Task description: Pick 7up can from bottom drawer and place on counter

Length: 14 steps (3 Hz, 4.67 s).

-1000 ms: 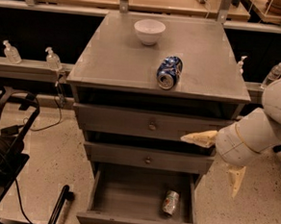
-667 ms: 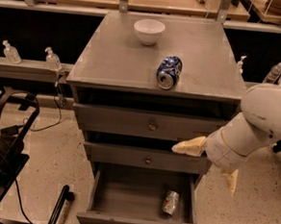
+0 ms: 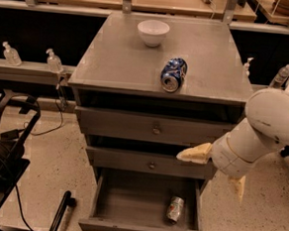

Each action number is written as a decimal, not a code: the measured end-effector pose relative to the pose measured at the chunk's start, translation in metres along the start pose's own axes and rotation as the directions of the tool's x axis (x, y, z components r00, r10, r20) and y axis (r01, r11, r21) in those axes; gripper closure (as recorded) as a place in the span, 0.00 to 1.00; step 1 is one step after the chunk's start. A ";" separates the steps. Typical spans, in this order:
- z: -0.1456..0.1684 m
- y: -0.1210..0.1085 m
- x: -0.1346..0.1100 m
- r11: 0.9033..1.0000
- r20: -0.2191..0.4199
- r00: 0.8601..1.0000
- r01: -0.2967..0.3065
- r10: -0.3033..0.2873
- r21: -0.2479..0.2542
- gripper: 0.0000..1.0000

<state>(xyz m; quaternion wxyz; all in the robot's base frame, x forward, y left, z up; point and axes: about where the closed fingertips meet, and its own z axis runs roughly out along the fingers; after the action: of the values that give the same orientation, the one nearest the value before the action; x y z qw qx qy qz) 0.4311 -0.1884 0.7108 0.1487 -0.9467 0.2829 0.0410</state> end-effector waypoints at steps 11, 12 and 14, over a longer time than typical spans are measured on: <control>0.262 -0.015 0.077 0.785 -0.106 0.838 0.540 -0.535 0.304 0.00; 0.295 -0.011 0.090 0.808 -0.095 0.849 0.524 -0.519 0.270 0.00; 0.355 0.000 0.106 0.833 -0.084 0.866 0.497 -0.493 0.243 0.00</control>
Offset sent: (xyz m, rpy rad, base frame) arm 0.0458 0.0001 -0.0985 -0.3216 -0.5401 0.3259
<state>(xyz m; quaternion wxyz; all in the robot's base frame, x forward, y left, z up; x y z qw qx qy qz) 0.5225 -0.1356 0.3555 0.2728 -0.9605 0.0326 -0.0442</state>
